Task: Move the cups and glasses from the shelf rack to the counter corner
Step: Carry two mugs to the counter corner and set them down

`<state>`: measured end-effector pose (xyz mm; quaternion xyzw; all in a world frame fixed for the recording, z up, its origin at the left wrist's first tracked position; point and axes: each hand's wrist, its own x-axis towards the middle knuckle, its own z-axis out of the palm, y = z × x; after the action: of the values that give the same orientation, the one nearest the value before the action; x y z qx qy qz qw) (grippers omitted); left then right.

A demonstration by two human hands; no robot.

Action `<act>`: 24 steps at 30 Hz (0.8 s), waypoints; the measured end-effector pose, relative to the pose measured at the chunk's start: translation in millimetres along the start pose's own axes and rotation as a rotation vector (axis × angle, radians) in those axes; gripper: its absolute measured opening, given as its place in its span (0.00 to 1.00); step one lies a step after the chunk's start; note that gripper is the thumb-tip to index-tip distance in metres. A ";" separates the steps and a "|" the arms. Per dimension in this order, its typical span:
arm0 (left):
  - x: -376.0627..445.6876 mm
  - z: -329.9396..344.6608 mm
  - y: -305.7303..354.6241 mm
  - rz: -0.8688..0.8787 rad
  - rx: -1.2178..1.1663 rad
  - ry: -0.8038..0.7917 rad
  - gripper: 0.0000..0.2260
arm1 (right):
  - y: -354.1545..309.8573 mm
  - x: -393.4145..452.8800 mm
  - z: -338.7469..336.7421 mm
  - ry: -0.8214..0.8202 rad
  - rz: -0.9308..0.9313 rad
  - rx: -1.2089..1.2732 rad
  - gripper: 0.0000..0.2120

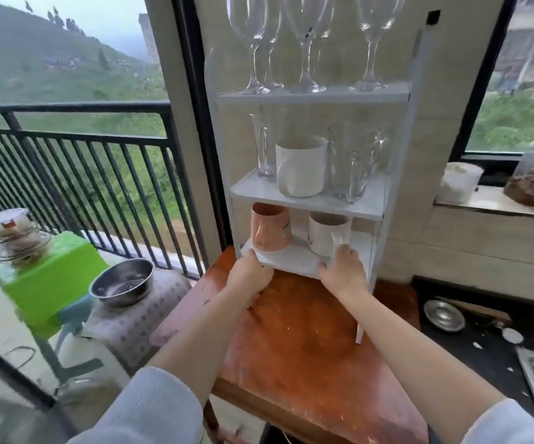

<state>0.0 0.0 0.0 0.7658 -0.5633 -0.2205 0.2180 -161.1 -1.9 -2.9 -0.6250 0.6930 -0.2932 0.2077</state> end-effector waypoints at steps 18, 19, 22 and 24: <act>86.7 5.5 5.5 -0.327 -0.845 -0.241 0.24 | 4.3 41.6 15.4 0.021 0.486 0.730 0.21; 84.0 6.0 1.6 -0.305 -0.868 -0.237 0.24 | 3.6 33.5 15.2 0.033 0.496 0.761 0.21; 71.2 5.5 -14.4 -0.217 -0.882 -0.235 0.22 | 6.9 1.6 17.1 0.093 0.490 0.909 0.22; 61.1 4.5 -24.9 -0.183 -0.854 -0.253 0.18 | 10.0 -21.1 19.8 0.128 0.459 1.008 0.20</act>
<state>32.8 -52.2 -23.7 0.6209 -0.3739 -0.5435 0.4234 -152.7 16.5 -25.9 -0.2623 0.5964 -0.5730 0.4972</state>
